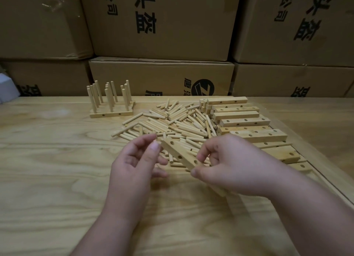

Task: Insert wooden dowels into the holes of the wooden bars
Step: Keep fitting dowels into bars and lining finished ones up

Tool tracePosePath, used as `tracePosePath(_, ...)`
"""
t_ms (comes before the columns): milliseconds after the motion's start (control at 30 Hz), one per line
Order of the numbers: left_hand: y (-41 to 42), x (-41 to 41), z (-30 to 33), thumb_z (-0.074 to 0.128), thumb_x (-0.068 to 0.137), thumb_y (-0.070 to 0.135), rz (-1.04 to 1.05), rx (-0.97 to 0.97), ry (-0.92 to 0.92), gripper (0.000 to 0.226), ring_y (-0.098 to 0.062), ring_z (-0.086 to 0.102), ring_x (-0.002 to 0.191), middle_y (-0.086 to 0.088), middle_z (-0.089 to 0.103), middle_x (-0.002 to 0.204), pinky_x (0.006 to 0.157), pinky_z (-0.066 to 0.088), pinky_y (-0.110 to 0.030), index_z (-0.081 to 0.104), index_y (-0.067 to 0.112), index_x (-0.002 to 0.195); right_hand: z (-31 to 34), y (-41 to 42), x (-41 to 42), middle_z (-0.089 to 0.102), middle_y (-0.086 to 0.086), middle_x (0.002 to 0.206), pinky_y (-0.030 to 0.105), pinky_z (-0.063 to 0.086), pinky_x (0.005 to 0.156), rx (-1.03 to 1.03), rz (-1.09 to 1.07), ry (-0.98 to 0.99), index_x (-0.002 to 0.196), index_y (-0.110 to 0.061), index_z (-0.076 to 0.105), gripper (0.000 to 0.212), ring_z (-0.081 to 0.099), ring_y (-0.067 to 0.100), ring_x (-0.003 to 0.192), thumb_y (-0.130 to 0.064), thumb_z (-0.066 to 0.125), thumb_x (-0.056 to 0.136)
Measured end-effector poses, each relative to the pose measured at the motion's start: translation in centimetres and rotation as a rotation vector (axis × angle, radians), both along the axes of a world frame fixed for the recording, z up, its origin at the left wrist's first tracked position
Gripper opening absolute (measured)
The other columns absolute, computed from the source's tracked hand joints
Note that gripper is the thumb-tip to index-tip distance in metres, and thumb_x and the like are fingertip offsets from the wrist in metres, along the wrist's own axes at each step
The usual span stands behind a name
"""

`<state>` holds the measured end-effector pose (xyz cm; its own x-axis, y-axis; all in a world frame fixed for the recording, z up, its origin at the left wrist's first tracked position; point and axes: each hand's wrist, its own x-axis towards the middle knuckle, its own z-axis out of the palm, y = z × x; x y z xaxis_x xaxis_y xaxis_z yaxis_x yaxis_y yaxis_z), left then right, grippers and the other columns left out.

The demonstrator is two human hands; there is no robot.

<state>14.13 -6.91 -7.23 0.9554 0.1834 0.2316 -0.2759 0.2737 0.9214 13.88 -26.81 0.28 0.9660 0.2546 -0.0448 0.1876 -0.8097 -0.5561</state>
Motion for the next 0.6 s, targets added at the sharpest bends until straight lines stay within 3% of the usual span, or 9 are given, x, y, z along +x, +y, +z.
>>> tracePosePath(100,-0.6,-0.1,0.1,0.087,0.071,0.036,-0.143,-0.082,0.11,0.059,-0.021,0.072,0.078,-0.016,0.075,0.102,0.057,0.059,-0.032,0.066,0.015,0.122,-0.5,1.0,-0.3,0.061,-0.007,0.054,0.032,0.044,0.048,0.08,0.029,-0.01,0.089,-0.03,0.067,0.027,0.049,0.002,0.043,-0.051,0.078,0.077)
tracePosePath(233,-0.6,0.1,0.2,0.076,0.075,0.026,-0.173,-0.154,0.157,0.03,-0.018,0.073,0.069,-0.013,0.077,0.09,0.056,0.059,-0.029,0.074,0.015,0.103,-0.8,0.6,-0.3,0.07,-0.012,0.069,0.034,0.058,0.062,0.104,0.004,-0.018,0.091,-0.038,0.07,0.03,0.064,0.004,0.06,-0.066,0.065,0.082)
tracePosePath(300,-0.5,0.1,0.3,0.075,0.073,0.028,-0.178,-0.189,0.18,0.026,-0.017,0.073,0.068,-0.013,0.077,0.092,0.054,0.057,-0.028,0.078,0.018,0.097,-1.2,-0.2,0.3,0.07,-0.011,0.07,0.037,0.059,0.062,0.02,-0.072,-0.079,0.09,-0.039,0.069,0.025,0.065,0.007,0.061,-0.062,0.062,0.087)
tracePosePath(367,-0.4,0.2,0.4,0.073,0.075,0.027,-0.167,-0.215,0.208,0.037,-0.017,0.071,0.067,-0.012,0.077,0.093,0.053,0.057,-0.029,0.073,0.012,0.109,-1.9,-0.6,0.8,0.065,-0.008,0.065,0.035,0.051,0.052,-0.162,-0.112,-0.111,0.088,-0.038,0.067,0.021,0.059,0.008,0.056,-0.059,0.064,0.087)
tracePosePath(433,-0.5,0.1,0.5,0.07,0.078,0.027,-0.159,-0.205,0.233,0.045,-0.018,0.071,0.069,-0.013,0.077,0.095,0.055,0.059,-0.031,0.065,0.008,0.119,-2.8,-0.9,1.1,0.061,-0.012,0.071,0.03,0.049,0.056,-0.319,-0.121,-0.104,0.092,-0.039,0.066,0.02,0.057,0.005,0.066,-0.058,0.065,0.084)
tracePosePath(533,-0.6,-0.1,0.7,0.067,0.08,0.029,-0.146,-0.212,0.254,0.043,-0.018,0.073,0.071,-0.011,0.078,0.092,0.059,0.06,-0.028,0.066,0.008,0.117,-3.6,-1.1,1.4,0.06,-0.016,0.08,0.031,0.054,0.07,-0.386,-0.101,-0.08,0.096,-0.04,0.068,0.018,0.057,0.006,0.079,-0.053,0.065,0.084)
tracePosePath(600,-0.6,-0.4,0.7,0.064,0.089,0.03,-0.132,-0.152,0.247,0.031,-0.011,0.07,0.06,-0.004,0.075,0.077,0.051,0.054,-0.02,0.068,0.007,0.109,-3.6,-1.2,1.4,0.061,-0.015,0.077,0.03,0.052,0.065,-0.391,-0.087,-0.087,0.093,-0.04,0.069,0.013,0.056,0.004,0.075,-0.048,0.064,0.085)
